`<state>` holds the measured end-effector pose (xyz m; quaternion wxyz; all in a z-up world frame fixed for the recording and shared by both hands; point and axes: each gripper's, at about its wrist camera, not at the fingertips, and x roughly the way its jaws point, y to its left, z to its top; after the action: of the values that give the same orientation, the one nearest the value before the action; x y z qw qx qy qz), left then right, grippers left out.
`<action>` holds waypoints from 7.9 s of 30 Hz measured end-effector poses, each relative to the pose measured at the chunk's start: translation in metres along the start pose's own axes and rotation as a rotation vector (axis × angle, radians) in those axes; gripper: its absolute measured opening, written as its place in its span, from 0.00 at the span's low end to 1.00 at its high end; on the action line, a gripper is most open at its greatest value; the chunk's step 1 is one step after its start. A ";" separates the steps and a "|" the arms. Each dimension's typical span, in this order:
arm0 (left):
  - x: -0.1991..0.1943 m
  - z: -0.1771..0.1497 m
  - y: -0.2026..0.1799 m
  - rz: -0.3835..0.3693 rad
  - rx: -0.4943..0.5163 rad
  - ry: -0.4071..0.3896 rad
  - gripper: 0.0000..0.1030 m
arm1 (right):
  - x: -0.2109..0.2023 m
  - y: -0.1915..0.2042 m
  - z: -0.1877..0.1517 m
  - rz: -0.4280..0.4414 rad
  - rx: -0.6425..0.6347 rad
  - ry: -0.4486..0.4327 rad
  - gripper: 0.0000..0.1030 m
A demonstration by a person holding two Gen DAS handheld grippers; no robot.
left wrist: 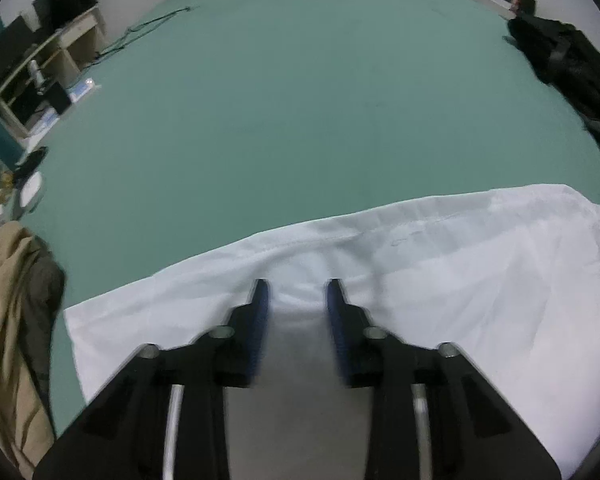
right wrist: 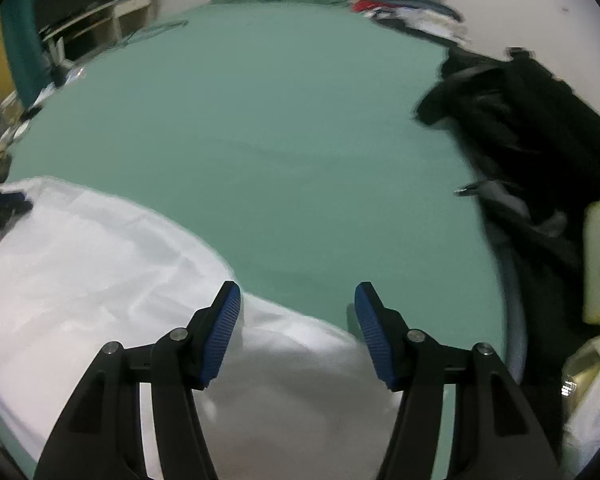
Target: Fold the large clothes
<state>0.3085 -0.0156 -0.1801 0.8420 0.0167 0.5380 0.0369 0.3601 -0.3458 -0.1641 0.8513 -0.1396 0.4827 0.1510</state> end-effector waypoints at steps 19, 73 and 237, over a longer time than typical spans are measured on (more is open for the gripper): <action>-0.008 0.006 0.023 -0.028 -0.081 -0.018 0.21 | 0.004 0.008 0.015 -0.060 0.062 -0.013 0.42; -0.124 -0.133 -0.073 -0.048 -0.124 -0.161 0.31 | -0.101 -0.002 -0.173 0.129 0.548 0.004 0.94; -0.018 -0.163 0.214 -0.539 -0.571 -0.075 0.69 | -0.042 0.231 -0.035 0.220 0.154 -0.029 0.86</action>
<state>0.1438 0.1944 -0.2183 0.8115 -0.3586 0.4599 -0.0382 0.2220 -0.1525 -0.1661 0.8448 -0.0178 0.4927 0.2079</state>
